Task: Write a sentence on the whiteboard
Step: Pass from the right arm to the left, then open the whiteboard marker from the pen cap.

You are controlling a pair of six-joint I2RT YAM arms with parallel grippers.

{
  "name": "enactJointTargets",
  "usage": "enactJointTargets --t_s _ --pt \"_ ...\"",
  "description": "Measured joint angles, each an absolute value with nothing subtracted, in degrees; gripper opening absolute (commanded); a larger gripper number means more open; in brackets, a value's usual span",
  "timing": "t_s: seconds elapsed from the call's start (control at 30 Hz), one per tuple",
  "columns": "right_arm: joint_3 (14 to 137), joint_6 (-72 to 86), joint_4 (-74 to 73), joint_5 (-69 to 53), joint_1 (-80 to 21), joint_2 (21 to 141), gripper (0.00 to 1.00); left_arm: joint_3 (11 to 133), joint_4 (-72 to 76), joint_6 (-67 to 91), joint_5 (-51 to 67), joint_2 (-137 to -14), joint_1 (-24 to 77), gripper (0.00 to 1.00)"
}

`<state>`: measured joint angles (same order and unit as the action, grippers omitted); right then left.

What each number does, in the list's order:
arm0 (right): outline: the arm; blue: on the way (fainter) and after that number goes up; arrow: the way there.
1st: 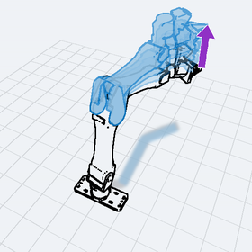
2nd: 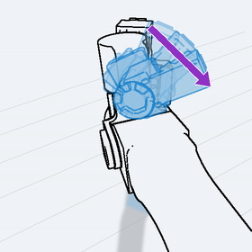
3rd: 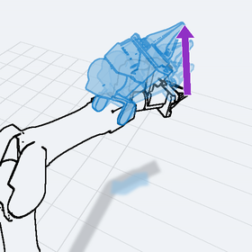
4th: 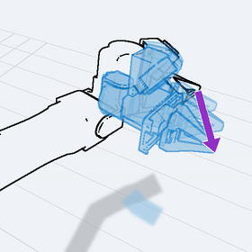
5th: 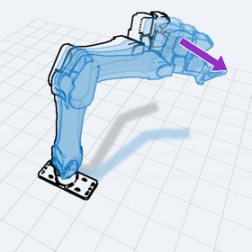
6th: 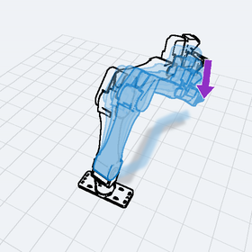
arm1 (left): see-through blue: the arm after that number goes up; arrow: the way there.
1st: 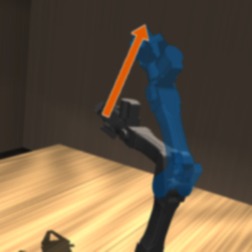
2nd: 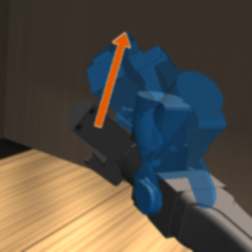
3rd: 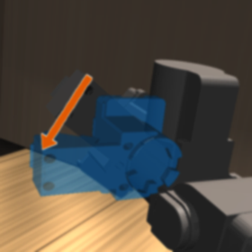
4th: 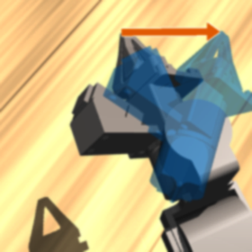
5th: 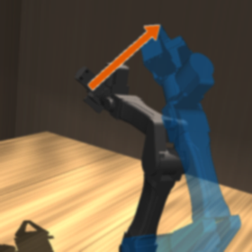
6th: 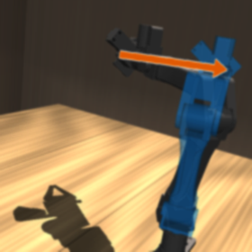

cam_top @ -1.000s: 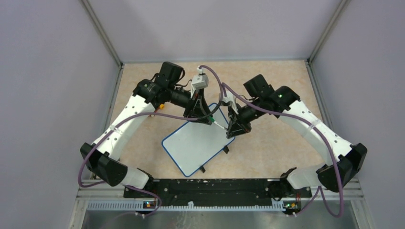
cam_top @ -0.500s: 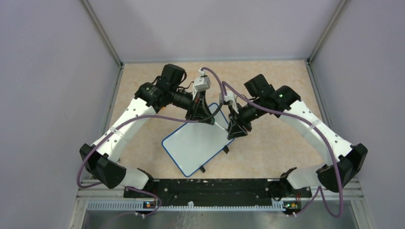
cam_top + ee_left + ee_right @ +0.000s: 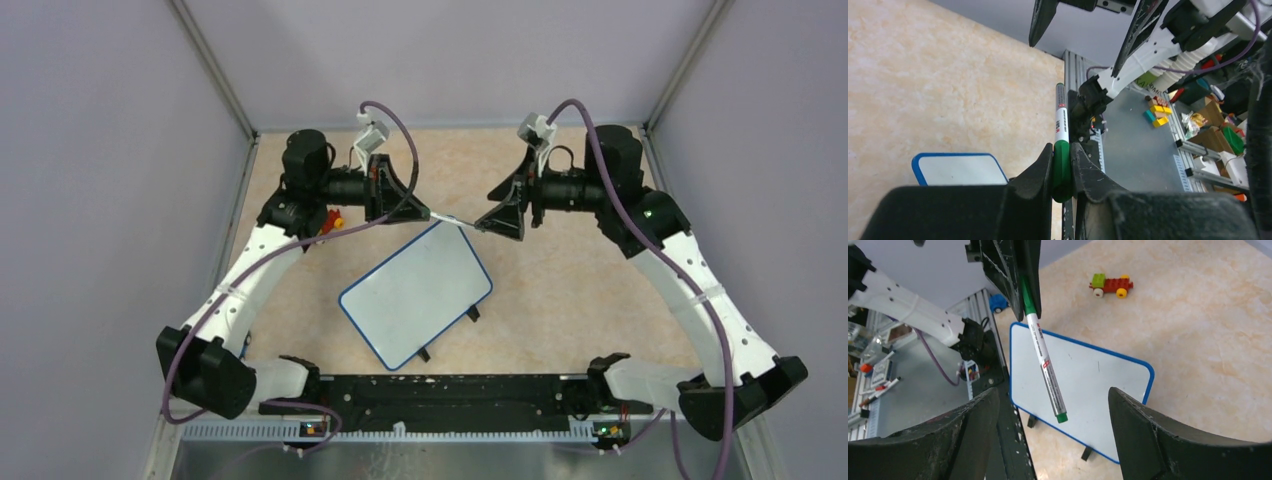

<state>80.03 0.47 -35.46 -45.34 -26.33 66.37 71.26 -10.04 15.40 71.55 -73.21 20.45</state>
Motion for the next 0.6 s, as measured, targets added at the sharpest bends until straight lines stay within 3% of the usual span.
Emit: enactJointTargets --t_s 0.27,0.43,0.6 --pt "80.1 16.0 -22.9 -47.9 -25.5 69.3 0.82 67.2 20.9 41.5 72.6 -73.2 19.2 0.00" --pt "77.9 30.8 -7.1 -56.0 -23.7 71.2 0.83 64.6 35.6 54.7 71.4 -73.2 19.2 0.00" --pt "71.7 47.9 15.2 -62.8 -23.1 72.6 0.72 64.5 42.0 60.5 68.4 -73.2 19.2 0.00"
